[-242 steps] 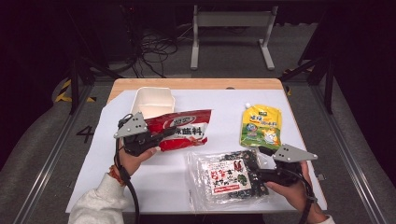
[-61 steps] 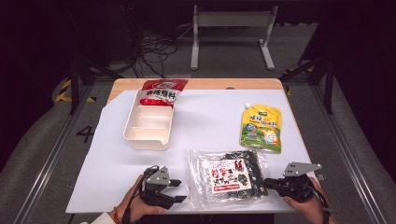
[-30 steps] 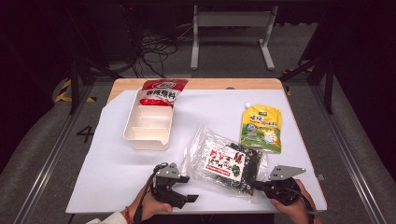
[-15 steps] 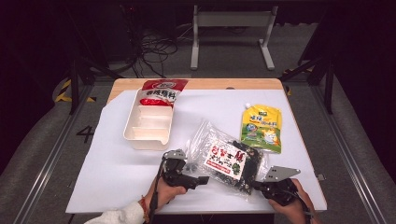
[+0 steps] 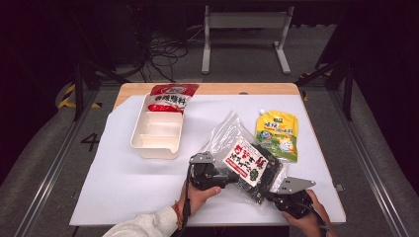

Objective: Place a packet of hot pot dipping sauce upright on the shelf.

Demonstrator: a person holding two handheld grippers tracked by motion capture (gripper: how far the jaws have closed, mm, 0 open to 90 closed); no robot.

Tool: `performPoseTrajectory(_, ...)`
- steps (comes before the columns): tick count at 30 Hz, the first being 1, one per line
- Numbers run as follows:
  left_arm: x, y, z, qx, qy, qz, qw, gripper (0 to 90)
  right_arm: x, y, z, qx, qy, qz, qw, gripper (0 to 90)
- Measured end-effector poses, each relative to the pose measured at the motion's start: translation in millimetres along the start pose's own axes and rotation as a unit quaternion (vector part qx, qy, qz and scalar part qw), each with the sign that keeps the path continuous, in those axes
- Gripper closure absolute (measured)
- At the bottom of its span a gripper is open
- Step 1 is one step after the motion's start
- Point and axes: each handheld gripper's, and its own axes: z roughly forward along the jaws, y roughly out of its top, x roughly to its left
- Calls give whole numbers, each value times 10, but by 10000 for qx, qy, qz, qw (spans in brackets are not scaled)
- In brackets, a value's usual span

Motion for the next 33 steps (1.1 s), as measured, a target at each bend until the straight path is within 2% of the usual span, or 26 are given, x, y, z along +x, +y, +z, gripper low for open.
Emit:
performPoseTrajectory(2, -8, 24, -39, -72, -59, 111, 9999, 651, 2, -8, -1, -54, 73, 53, 9999, 803)
performPoseTrajectory(3, -7, 66, -93, -155, -112, 208, 9996, 669, 10, -7, 0, -81, 130, 68, 9999, 794)
performPoseTrajectory(4, -7, 66, -93, -155, -112, 208, 9996, 714, 34, 2, -1, -90, 122, 9, 9999, 775)
performPoseTrajectory(5, -17, 106, -149, -260, -135, 262, 9992, 714, 34, 2, -1, -90, 122, 9, 9999, 775)
performPoseTrajectory(6, -29, 149, -212, -314, -167, 381, 9986, 745, 46, 12, -9, -151, 159, 17, 9998, 734)
performPoseTrajectory(7, -42, 182, -261, -360, -147, 499, 9980, 763, 52, 20, -32, -267, 274, 40, 9993, 703)
performPoseTrajectory(9, -59, 238, -346, -386, -40, 726, 9966, 777, 50, 31, -80, -405, 284, 18, 9988, 686)
performPoseTrajectory(12, -57, 286, -451, -422, 17, 844, 9955, 789, 37, 34, -140, -608, 278, 12, 9978, 636)
performPoseTrajectory(15, -90, 350, -570, -303, 262, 1222, 9917, 791, 12, 14, -205, -809, 236, 24, 9964, 608)
performPoseTrajectory(16, -93, 362, -597, -288, 303, 1288, 9908, 792, -10, 2, -220, -826, 147, 46, 9965, 591)
performPoseTrajectory(20, -78, 411, -757, -288, 437, 1568, 9862, 797, -66, -11, -234, -901, 73, 182, 9957, 562)
performPoseTrajectory(24, -57, 442, -880, -341, 582, 1685, 9834, 803, -64, -7, -218, -867, 29, 194, 9960, 538)
performPoseTrajectory(26, -51, 453, -905, -356, 594, 1683, 9833, 803, -61, -5, -217, -877, 30, 187, 9960, 537)
performPoseTrajectory(32, -56, 503, -1086, -543, 747, 1769, 9799, 805, -86, -12, -215, -938, -59, 264, 9952, 505)
performPoseTrajectory(33, -63, 505, -1106, -565, 744, 1743, 9802, 805, -91, -11, -212, -944, -63, 291, 9951, 488)
